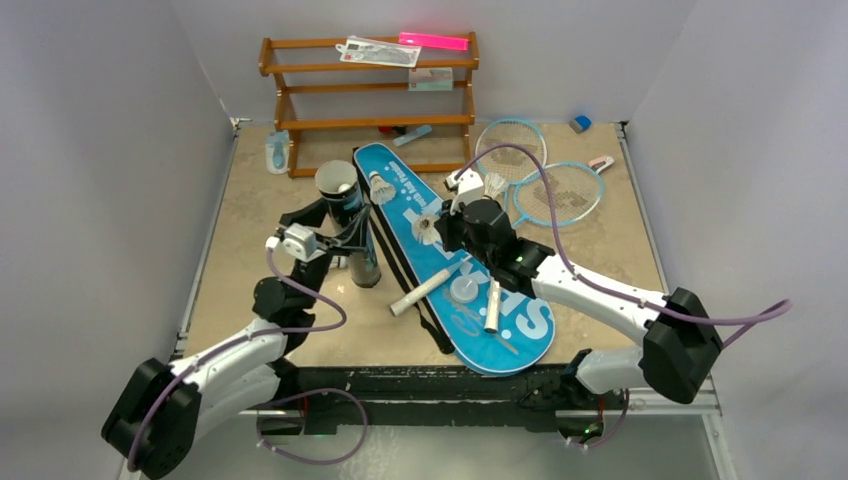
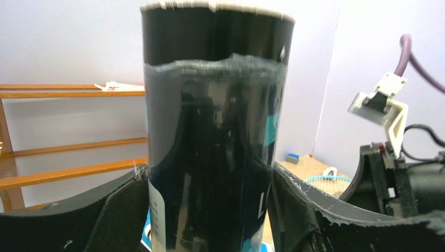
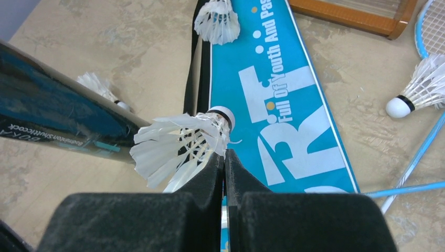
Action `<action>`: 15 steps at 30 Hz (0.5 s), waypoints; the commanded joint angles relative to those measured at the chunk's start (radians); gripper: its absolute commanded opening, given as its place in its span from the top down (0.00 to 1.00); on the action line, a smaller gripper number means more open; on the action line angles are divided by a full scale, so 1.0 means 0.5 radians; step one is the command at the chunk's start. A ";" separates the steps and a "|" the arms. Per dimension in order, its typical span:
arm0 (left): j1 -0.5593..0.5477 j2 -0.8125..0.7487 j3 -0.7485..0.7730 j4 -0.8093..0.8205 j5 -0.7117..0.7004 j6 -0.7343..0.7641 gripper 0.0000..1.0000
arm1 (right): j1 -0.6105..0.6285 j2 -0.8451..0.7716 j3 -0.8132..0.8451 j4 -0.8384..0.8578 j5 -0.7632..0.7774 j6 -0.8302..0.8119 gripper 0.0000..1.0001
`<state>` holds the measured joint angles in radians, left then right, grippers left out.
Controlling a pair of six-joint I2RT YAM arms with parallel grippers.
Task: Pack up the badminton gear
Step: Place the shuttle tube at the center of the board.
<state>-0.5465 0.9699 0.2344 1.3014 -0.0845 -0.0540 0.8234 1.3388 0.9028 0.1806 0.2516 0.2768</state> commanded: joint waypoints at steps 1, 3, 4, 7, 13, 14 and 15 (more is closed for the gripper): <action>-0.012 -0.239 0.049 -0.226 -0.067 -0.139 0.27 | -0.007 -0.109 0.048 -0.048 -0.056 -0.016 0.98; -0.011 -0.321 0.059 -0.360 -0.072 -0.187 0.26 | -0.006 -0.142 0.047 -0.053 -0.080 -0.033 0.97; -0.011 -0.360 0.075 -0.451 -0.074 -0.212 0.25 | -0.005 -0.155 0.048 -0.058 -0.087 -0.035 0.97; -0.011 -0.474 0.172 -0.852 -0.072 -0.294 0.23 | -0.007 -0.174 0.063 -0.087 -0.105 -0.041 0.96; -0.011 -0.720 0.280 -1.355 -0.044 -0.477 0.19 | -0.006 -0.207 0.083 -0.131 -0.175 -0.051 0.95; -0.010 -0.748 0.325 -1.481 -0.037 -0.510 0.19 | -0.006 -0.214 0.086 -0.135 -0.186 -0.057 0.94; -0.011 -0.777 0.367 -1.595 -0.045 -0.544 0.18 | -0.006 -0.217 0.090 -0.144 -0.198 -0.063 0.94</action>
<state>-0.5468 0.6369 0.3248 0.7513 -0.1120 -0.2283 0.8234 1.2629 0.9039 0.1253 0.1871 0.2665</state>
